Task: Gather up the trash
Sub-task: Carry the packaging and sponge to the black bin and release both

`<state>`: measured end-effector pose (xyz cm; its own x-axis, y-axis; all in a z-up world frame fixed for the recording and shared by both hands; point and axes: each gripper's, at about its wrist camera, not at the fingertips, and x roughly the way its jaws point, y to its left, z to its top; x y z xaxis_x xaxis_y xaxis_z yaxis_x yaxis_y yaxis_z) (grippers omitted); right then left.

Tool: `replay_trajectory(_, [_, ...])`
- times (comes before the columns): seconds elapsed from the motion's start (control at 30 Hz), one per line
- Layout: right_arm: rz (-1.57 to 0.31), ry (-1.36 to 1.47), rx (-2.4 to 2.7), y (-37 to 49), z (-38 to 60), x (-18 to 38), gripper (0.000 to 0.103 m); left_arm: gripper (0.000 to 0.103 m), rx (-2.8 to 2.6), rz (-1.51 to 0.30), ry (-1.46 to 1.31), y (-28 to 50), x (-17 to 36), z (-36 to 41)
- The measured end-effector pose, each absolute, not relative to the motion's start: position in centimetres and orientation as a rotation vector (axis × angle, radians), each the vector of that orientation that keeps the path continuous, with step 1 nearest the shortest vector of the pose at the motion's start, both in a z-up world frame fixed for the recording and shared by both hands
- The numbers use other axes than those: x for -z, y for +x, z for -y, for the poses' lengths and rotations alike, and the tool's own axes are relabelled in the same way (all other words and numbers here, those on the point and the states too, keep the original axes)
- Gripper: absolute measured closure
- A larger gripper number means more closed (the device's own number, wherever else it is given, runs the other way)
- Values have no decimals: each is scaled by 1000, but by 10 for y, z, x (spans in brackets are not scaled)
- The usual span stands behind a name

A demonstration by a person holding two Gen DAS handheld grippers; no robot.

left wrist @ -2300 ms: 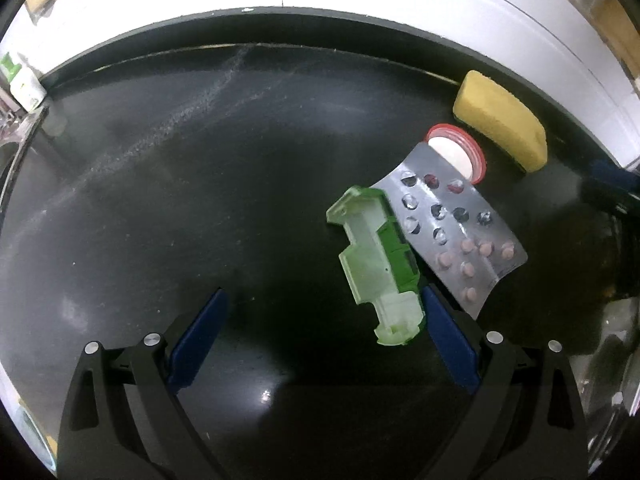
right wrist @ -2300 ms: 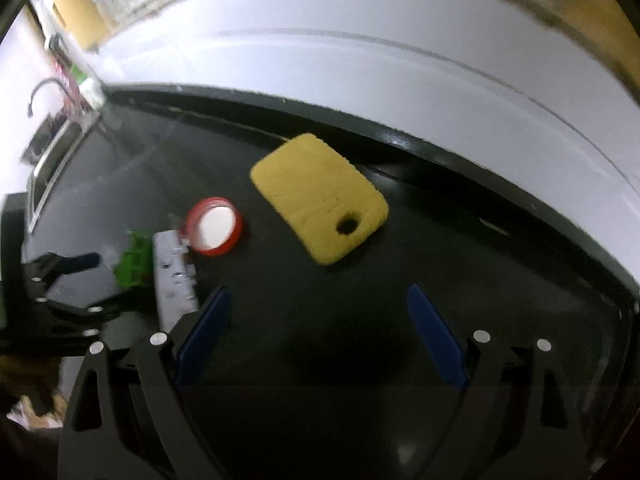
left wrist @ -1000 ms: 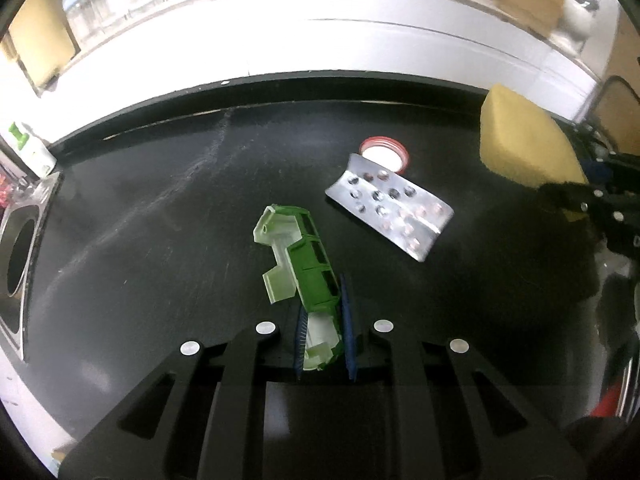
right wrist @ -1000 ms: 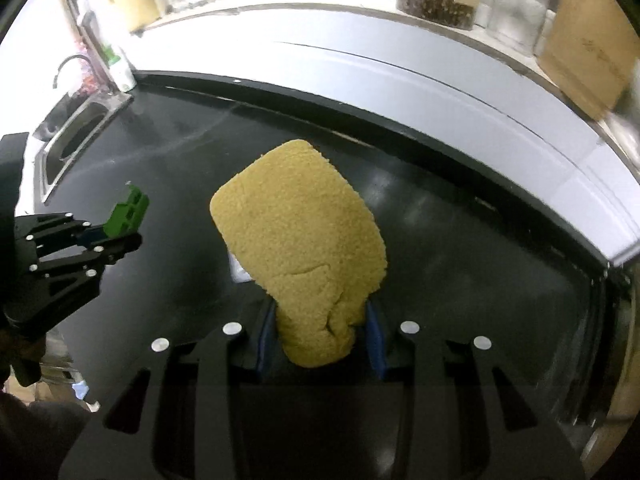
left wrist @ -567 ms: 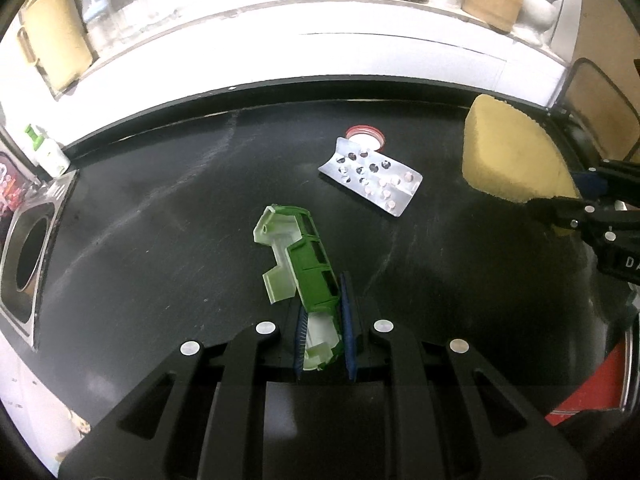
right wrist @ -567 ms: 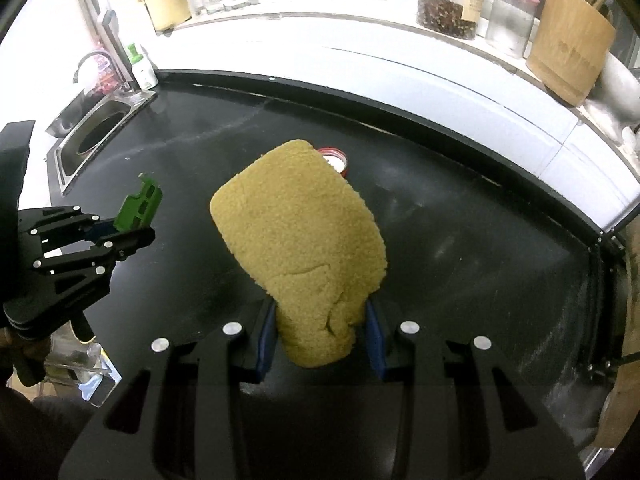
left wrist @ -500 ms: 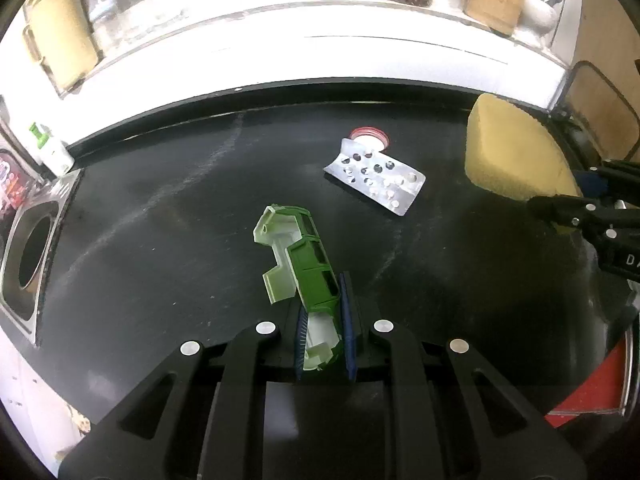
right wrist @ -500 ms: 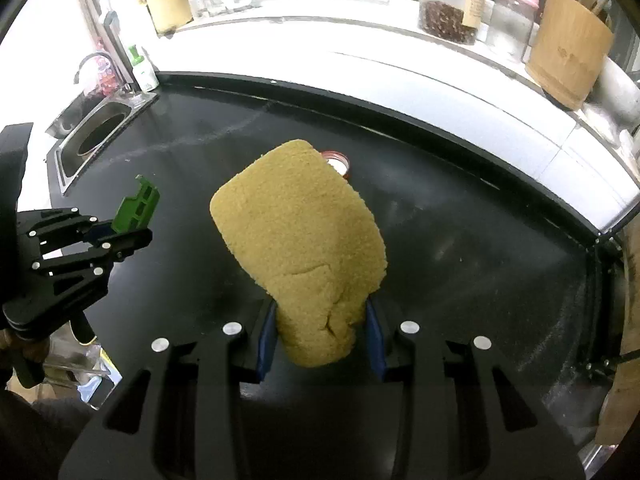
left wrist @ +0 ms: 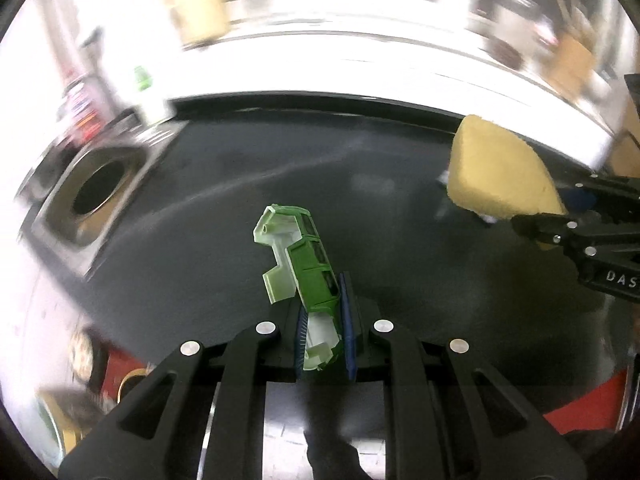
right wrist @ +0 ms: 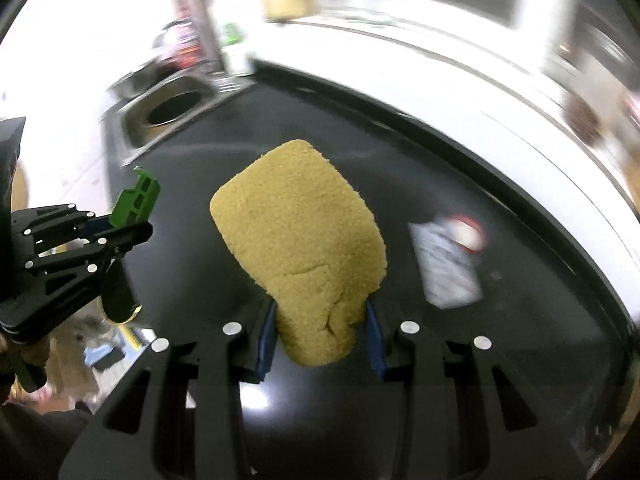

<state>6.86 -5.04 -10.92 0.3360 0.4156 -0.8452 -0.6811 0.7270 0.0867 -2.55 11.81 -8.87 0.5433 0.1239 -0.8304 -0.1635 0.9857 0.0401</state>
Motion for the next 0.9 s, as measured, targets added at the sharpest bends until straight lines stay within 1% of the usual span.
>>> replay_trajectory(0.13, [-976,-363,-883,45,-26,107,66,89,-329,-980,-106,-80,87,-178])
replay_trajectory(0.27, [-985,-429,-1077,4,-119,114,66,89,-487,-997,-187,-139,97,-235])
replay_trajectory(0.4, [-1021,-495,-1231,-38,-200,132,66,89,-634,-1020,-285,-198,113,-287])
replay_trajectory(0.53, [-1082,-567,-1341,-83,-278,158,66,89,-733,-1029,-412,-260,142,-336])
replay_trajectory(0.7, [-1195,-612,-1380,-114,-356,197,65,89,-775,-1033,-529,-300,187,-385])
replay_trajectory(0.77, [-1241,-637,-1378,-127,-389,217,65,89,-764,-1025,-565,-306,204,-403])
replay_trajectory(0.9, [-1275,-695,-1360,-146,-437,253,65,89,-733,-1022,-609,-311,238,-430])
